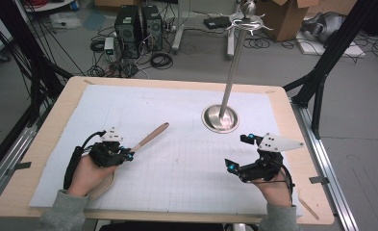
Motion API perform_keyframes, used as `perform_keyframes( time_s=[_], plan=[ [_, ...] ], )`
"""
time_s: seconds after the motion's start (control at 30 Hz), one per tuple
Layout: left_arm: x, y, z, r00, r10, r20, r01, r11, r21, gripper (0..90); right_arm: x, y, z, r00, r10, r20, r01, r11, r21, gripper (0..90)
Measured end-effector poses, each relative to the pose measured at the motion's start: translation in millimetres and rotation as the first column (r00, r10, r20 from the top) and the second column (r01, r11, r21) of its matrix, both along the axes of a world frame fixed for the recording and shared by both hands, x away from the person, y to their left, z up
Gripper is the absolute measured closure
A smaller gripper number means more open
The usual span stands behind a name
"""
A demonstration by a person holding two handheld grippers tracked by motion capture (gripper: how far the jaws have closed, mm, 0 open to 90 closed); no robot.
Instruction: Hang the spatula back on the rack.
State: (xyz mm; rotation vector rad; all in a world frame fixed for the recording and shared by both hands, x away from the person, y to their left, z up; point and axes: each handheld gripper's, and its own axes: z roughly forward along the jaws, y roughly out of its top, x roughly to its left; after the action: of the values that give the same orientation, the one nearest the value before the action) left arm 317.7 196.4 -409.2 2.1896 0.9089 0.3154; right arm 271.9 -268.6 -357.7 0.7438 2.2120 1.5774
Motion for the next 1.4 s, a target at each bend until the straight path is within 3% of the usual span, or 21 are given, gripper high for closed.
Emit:
perform_keyframes(
  time_s=[0.63, 1.0, 1.4],
  plan=[
    [-4.4, -4.1, 23.9, 0.9991, -0.015, 0.039, 0.019, 0.9957, -0.09, 78.0, -1.5, -1.5, 0.5, 1.0, -0.002, 0.006, 0.002, 1.0, 0.003, 0.8],
    [0.4, -10.3, 42.2, 0.9978, -0.031, 0.059, 0.037, 0.9935, -0.108, 78.0, -2.3, -3.5, 0.9, 1.0, -0.005, 0.003, 0.005, 1.0, 0.009, 0.8],
    [5.9, -13.8, 51.4, 0.997, -0.032, 0.07, 0.042, 0.9894, -0.139, 78.0, -1.7, -4.4, 0.5, 1.0, -0.006, 0.003, 0.006, 1.0, 0.012, 0.8]
  ],
)
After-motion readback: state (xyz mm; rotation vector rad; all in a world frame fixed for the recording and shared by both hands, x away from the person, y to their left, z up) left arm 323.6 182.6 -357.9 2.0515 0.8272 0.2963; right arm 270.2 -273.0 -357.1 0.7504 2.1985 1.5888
